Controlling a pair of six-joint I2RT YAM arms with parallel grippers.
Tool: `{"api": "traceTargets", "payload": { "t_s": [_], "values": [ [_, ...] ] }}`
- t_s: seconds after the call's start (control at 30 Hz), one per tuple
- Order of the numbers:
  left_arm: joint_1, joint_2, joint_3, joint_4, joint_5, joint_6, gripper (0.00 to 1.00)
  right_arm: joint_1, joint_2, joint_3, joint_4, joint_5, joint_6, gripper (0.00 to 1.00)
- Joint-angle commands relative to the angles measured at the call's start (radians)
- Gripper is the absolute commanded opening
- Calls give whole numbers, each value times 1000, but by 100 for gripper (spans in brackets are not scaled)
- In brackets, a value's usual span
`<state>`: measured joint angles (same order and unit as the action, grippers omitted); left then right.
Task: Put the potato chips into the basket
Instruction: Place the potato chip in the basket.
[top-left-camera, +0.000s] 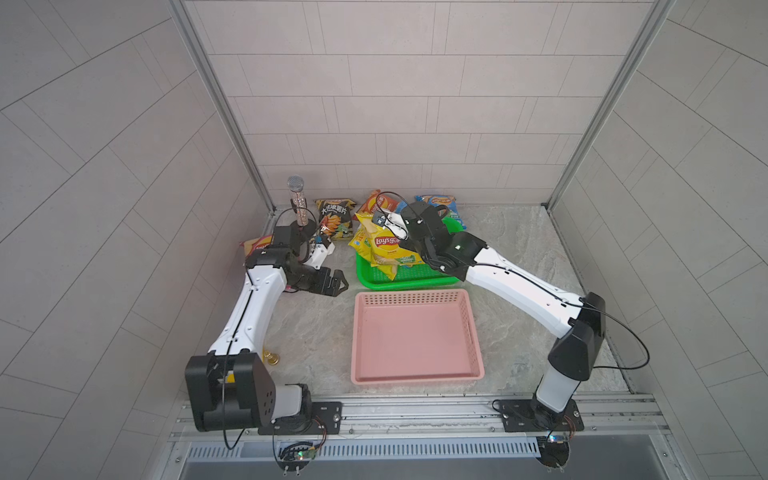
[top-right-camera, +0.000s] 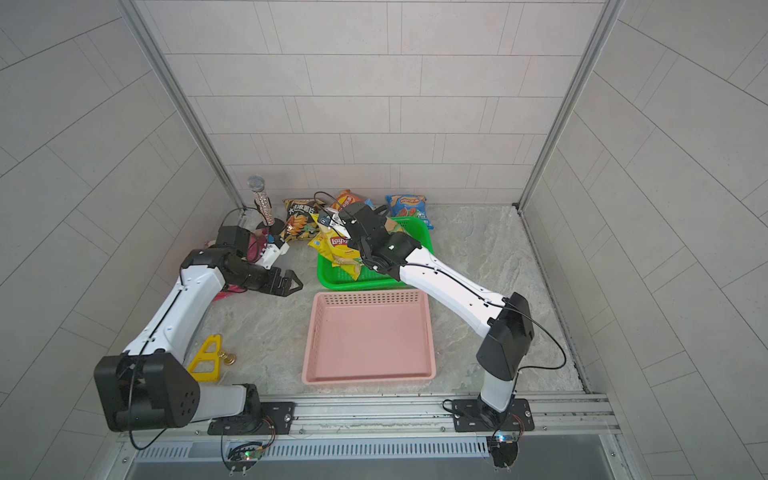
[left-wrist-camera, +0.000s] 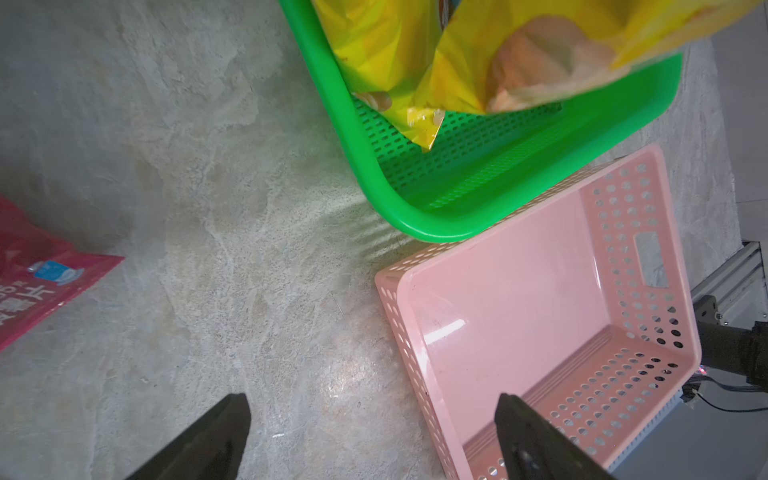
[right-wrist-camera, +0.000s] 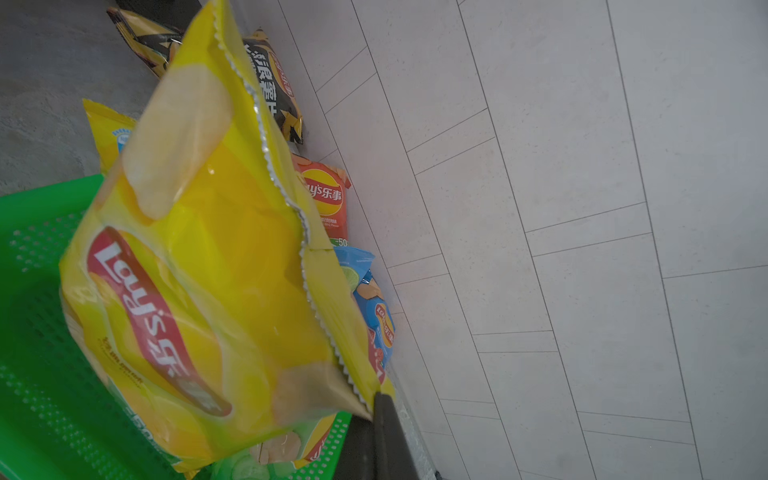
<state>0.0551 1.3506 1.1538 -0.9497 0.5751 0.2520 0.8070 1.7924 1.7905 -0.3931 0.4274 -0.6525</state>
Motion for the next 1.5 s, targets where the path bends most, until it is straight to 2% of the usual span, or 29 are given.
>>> {"api": "traceTargets", "payload": {
  "t_s": [0.0,0.17,0.8,0.83,0.93,1.0,1.17,1.23,1.37,1.47],
  "values": [
    [5,-21,-24,10,-5,9,100,-13,45,68,36,-22,5,0],
    [6,-32,-45,31,-17,6,100,-38,78,61,34,-38,40,0],
    [5,-13,-53,41,9,-2,100,-122,-18,-265,48,-85,244,0],
    [5,-12,-54,41,11,-1,100,-127,-23,-269,43,-97,264,7],
    [6,-12,-55,41,13,0,100,-146,-49,-247,5,-145,328,42],
    [6,-13,-55,41,14,0,100,-163,-71,-203,-50,-169,376,54],
    [6,-14,-62,45,14,1,100,-269,-98,-39,-278,-319,581,57],
    [6,-12,-63,45,15,1,100,-328,-110,-19,-342,-369,676,57],
    [6,-9,-67,45,23,1,100,-462,-164,-129,-361,-497,839,61],
    [6,-6,-69,45,31,2,100,-501,-189,-232,-320,-526,855,61]
  ]
}}
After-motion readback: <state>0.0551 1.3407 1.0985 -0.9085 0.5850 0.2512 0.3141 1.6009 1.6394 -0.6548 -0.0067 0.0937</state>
